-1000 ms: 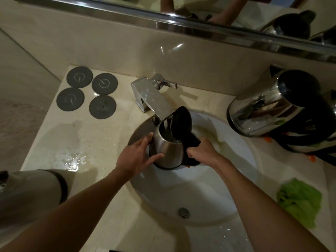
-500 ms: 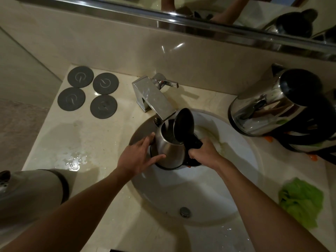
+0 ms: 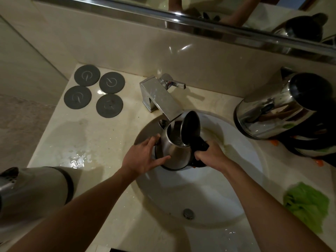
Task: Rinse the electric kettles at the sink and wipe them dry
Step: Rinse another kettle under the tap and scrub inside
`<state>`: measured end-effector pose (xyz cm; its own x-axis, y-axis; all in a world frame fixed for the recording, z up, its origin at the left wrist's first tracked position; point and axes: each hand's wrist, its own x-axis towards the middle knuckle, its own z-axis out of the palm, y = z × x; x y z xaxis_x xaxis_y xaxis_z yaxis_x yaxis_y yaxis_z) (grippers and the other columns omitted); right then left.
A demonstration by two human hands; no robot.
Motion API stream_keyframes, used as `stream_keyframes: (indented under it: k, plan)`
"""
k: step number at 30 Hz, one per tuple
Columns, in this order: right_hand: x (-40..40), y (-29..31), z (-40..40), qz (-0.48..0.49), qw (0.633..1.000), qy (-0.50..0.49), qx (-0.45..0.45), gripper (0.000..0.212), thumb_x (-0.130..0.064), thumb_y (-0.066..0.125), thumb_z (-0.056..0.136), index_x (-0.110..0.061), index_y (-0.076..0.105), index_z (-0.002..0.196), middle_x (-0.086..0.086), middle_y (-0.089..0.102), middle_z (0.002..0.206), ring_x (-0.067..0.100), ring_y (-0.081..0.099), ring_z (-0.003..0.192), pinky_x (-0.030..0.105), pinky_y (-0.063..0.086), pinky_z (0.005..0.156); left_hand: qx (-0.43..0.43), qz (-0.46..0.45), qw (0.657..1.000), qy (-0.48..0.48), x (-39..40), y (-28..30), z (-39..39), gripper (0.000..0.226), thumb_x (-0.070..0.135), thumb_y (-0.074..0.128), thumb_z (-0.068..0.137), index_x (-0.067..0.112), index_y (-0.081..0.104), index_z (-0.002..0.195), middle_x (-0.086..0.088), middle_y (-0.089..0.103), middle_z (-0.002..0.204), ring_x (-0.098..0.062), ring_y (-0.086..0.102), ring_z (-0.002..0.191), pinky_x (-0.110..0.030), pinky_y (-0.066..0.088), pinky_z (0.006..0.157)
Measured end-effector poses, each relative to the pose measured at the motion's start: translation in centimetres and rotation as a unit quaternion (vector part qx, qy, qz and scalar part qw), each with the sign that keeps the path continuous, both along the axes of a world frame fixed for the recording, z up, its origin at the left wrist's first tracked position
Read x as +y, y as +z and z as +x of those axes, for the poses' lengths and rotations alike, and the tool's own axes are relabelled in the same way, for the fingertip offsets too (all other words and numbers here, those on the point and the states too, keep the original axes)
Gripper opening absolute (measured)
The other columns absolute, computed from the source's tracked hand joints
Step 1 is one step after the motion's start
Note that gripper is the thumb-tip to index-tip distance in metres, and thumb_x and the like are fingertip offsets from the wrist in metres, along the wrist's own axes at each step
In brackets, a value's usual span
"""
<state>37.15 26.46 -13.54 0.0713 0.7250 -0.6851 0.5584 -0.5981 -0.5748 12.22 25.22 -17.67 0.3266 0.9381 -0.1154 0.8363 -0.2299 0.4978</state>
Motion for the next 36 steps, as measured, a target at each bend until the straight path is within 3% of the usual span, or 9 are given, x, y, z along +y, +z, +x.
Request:
stream_keyframes:
  k: [7,12,18,28,31,36]
  plan:
    - [0.4,0.3,0.0,-0.009,1.000,-0.002,0.001,0.014,0.006,0.060,0.077,-0.007,0.057,0.071,0.010,0.058,0.066,0.022,0.059,0.062,0.023,0.046,0.047,-0.004,0.010,1.000,0.003,0.0,-0.6,-0.2,0.089,0.081,0.044,0.080,0.018,0.040,0.143,-0.002,0.062,0.129,-0.019,0.067,0.103,-0.033,0.057,0.084]
    - [0.8,0.6,-0.1,-0.018,1.000,-0.001,-0.015,0.009,0.005,0.060,0.073,-0.004,0.058,0.071,0.011,0.057,0.063,0.018,0.058,0.054,0.022,0.044,0.045,0.005,0.020,1.000,-0.002,-0.1,-0.9,-0.2,0.094,0.081,0.040,0.081,0.017,0.034,0.149,-0.006,0.062,0.130,-0.022,0.067,0.103,-0.033,0.056,0.083]
    - [1.2,1.5,-0.4,-0.010,1.000,0.001,0.000,0.020,0.012,0.058,0.072,-0.006,0.055,0.065,0.009,0.053,0.054,0.008,0.052,0.036,0.020,0.040,0.038,0.015,0.030,0.999,-0.003,-0.1,-1.1,-0.3,0.095,0.083,0.034,0.083,0.015,0.034,0.149,-0.009,0.061,0.133,-0.026,0.068,0.102,-0.038,0.058,0.080]
    - [1.5,1.0,0.0,-0.017,1.000,0.015,-0.009,0.016,0.008,0.059,0.073,-0.005,0.052,0.068,0.007,0.050,0.057,0.013,0.050,0.044,0.022,0.038,0.046,0.010,0.023,1.000,-0.001,-0.2,-0.7,-0.2,0.090,0.076,0.042,0.085,0.014,0.032,0.151,-0.009,0.059,0.135,-0.026,0.067,0.106,-0.036,0.055,0.086]
    - [1.6,1.1,0.0,-0.019,1.000,0.014,-0.001,0.019,0.009,0.058,0.074,-0.006,0.051,0.066,0.004,0.049,0.053,0.006,0.048,0.037,0.017,0.036,0.040,0.018,0.015,1.000,0.000,-0.1,-0.5,-0.2,0.093,0.079,0.036,0.084,0.015,0.030,0.152,-0.009,0.058,0.137,-0.026,0.065,0.110,-0.037,0.054,0.088]
    - [1.7,0.7,0.2,-0.016,0.999,0.024,-0.014,0.018,0.007,0.061,0.072,-0.006,0.050,0.066,0.004,0.047,0.054,0.016,0.047,0.048,0.023,0.036,0.050,0.013,0.035,0.999,0.006,-0.1,-0.4,-0.1,0.102,0.087,0.022,0.080,0.013,0.036,0.149,-0.008,0.064,0.127,-0.024,0.069,0.101,-0.034,0.056,0.080]
